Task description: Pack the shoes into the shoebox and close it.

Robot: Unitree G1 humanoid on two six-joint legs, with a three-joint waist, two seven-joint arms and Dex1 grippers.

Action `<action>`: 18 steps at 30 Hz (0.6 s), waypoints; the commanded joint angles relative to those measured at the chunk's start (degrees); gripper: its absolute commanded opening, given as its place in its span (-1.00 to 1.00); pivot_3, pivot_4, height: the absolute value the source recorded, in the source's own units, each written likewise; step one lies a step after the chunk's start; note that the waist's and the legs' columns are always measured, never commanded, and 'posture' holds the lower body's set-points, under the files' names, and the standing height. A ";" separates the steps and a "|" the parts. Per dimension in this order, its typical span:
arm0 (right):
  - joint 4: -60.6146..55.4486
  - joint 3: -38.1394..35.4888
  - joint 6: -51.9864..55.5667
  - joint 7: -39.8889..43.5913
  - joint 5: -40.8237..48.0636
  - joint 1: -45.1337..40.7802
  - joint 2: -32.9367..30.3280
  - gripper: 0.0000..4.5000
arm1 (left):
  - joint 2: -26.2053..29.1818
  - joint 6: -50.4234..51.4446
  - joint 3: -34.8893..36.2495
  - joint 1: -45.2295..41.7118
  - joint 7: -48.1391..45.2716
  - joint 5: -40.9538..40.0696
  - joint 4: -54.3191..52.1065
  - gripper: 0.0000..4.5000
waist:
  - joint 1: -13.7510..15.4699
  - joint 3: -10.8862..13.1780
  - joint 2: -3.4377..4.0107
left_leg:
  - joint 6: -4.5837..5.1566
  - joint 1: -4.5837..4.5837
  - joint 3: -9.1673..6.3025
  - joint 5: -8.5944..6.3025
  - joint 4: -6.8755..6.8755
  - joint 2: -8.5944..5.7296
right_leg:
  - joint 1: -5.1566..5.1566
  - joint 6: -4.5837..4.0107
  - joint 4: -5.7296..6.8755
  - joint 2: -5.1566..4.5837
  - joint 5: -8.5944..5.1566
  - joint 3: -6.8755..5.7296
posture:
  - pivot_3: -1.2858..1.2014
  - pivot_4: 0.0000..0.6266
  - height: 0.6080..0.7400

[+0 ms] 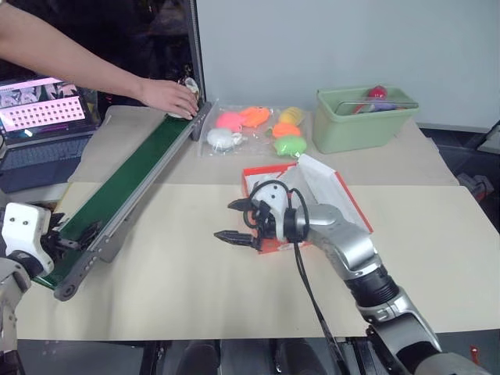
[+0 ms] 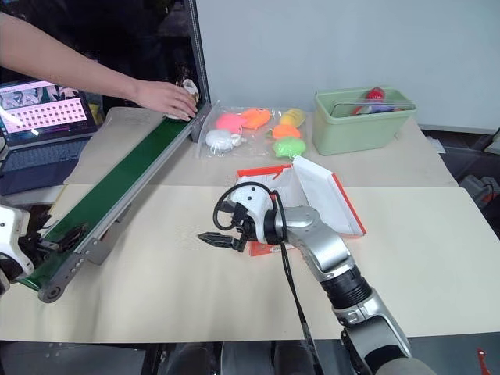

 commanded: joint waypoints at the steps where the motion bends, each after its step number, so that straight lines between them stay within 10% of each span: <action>1: 0.13 -4.19 -0.70 -7.69 -2.19 -2.01 2.79 1.00 | 2.38 -3.22 -1.44 -5.86 -4.55 -1.40 4.82 0.98 | 0.07 0.00 0.00 | 0.00 -0.01 0.00 0.00 0.00 0.01 | -0.01 0.00 0.00 0.00 0.00 0.00 | 0.03 -0.52 0.83; 8: 1.39 -8.23 -2.77 -23.33 -7.73 -0.87 10.10 1.00 | 4.97 -7.61 -5.67 -17.55 -11.07 -0.09 20.07 0.98 | -0.47 -0.02 -0.03 | -0.01 -0.03 0.03 0.01 -0.01 0.00 | -0.07 -0.03 0.04 0.00 0.02 -0.01 | 0.03 -0.52 0.83; 18: -5.60 -6.55 -1.49 -18.47 -6.15 6.93 7.61 1.00 | 4.40 -10.61 -5.84 -16.91 -10.00 1.20 23.30 0.98 | -0.93 -0.02 -0.04 | -0.02 -0.05 0.08 0.00 -0.07 0.05 | -0.16 -0.04 0.09 -0.01 0.03 0.00 | 0.03 -0.52 0.83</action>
